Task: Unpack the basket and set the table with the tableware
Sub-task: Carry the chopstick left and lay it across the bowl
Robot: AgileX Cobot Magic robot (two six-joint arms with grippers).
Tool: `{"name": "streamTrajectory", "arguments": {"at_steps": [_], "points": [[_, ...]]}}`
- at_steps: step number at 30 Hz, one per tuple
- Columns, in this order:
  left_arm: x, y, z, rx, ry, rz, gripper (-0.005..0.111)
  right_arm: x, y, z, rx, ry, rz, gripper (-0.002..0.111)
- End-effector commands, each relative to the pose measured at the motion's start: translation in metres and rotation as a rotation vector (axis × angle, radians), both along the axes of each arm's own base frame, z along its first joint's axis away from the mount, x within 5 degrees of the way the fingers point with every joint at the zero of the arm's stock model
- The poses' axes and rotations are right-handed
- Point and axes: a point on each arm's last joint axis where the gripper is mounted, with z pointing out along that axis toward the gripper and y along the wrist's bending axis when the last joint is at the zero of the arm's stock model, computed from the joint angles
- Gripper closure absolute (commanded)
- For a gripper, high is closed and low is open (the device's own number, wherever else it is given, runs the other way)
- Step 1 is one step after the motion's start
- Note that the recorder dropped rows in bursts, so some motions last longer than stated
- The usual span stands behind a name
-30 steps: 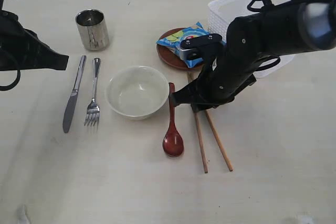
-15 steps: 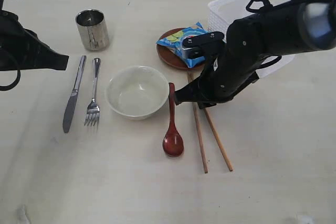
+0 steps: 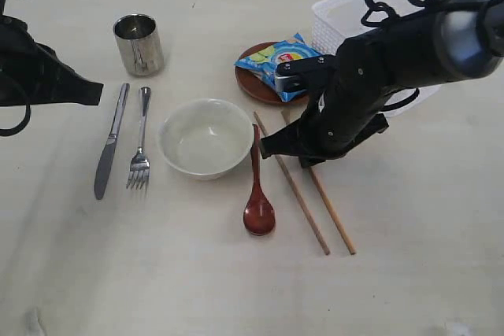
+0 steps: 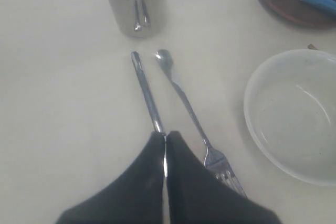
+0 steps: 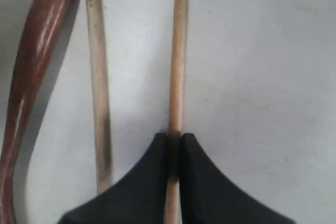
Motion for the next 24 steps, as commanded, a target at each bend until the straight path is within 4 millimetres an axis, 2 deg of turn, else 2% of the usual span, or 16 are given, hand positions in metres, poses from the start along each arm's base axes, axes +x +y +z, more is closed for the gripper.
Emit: {"name": "streamTrajectory", "arguments": {"at_steps": [1, 4, 7, 14, 18, 24], "points": [[-0.001, 0.001, 0.000, 0.003, -0.002, 0.001, 0.106, -0.001, -0.003, -0.001, -0.012, 0.027, -0.027, 0.109], [-0.001, 0.001, 0.000, 0.003, -0.002, 0.001, 0.106, -0.002, -0.004, 0.004, -0.011, 0.029, -0.034, 0.109], [-0.001, 0.001, 0.000, 0.003, -0.002, 0.001, 0.106, -0.005, -0.005, 0.020, 0.005, 0.015, -0.050, 0.109], [-0.001, 0.001, 0.000, 0.003, -0.002, 0.001, 0.106, -0.018, -0.009, 0.075, 0.118, -0.045, -0.141, 0.109], [-0.001, 0.001, 0.000, 0.003, -0.002, 0.001, 0.106, -0.025, 0.006, 0.095, 0.297, -0.080, -0.206, 0.109], [-0.001, 0.001, 0.000, 0.003, -0.002, 0.001, 0.106, -0.021, 0.051, 0.108, 0.421, -0.088, -0.205, 0.109]]}}
